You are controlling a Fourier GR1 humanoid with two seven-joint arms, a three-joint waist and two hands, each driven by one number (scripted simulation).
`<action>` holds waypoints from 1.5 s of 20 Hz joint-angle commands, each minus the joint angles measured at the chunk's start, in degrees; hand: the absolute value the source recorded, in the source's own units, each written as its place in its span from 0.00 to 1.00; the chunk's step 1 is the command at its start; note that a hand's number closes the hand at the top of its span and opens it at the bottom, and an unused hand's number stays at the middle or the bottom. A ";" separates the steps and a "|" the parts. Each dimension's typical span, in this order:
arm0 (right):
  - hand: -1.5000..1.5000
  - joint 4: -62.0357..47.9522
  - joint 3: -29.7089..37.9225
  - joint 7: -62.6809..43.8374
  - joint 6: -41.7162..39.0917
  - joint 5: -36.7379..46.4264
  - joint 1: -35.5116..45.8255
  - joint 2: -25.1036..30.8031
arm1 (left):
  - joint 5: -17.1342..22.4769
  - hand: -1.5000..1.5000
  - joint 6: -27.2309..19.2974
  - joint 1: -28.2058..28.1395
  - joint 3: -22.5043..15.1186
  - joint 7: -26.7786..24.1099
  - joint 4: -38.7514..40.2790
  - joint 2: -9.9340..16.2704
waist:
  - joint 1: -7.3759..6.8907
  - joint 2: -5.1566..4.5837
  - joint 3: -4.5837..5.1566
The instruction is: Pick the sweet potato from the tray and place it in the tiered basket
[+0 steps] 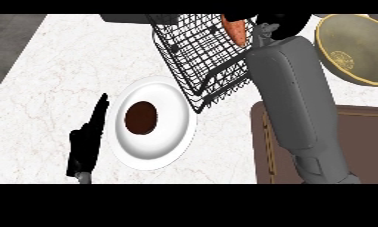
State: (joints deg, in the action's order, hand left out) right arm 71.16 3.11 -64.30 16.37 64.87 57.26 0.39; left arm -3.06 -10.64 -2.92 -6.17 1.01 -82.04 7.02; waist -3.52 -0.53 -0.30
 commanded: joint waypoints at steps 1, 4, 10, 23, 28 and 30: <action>0.00 0.11 1.85 -3.71 18.13 -2.32 -1.41 -0.37 | 0.54 0.50 0.29 0.09 0.54 1.61 0.49 0.21 | -0.05 -0.37 0.21; 0.00 0.53 -0.65 -5.36 22.07 0.53 0.50 -0.37 | -0.12 0.50 -0.68 -0.95 -0.49 0.39 2.04 -1.62 | 1.16 0.20 0.34; 0.00 8.72 4.31 -9.30 22.22 16.44 -2.91 -0.38 | -0.47 0.50 -2.42 -2.08 0.71 1.83 1.86 -1.61 | 5.09 1.30 0.38; 0.00 49.60 0.11 -14.76 2.98 19.11 -23.37 -0.39 | 0.68 0.50 -2.55 -6.23 3.44 1.62 -0.95 0.35 | 8.74 3.19 0.30; 0.00 65.42 -2.79 -13.33 -1.95 14.18 -34.93 -0.39 | 1.27 0.50 -3.04 -7.96 3.12 1.14 -0.40 -1.36 | 10.06 3.16 0.33; 0.00 72.38 -3.99 -12.19 -4.42 12.81 -40.65 -0.39 | 0.43 0.50 -3.52 -8.45 3.07 -0.07 -0.90 -1.09 | 10.07 2.92 0.32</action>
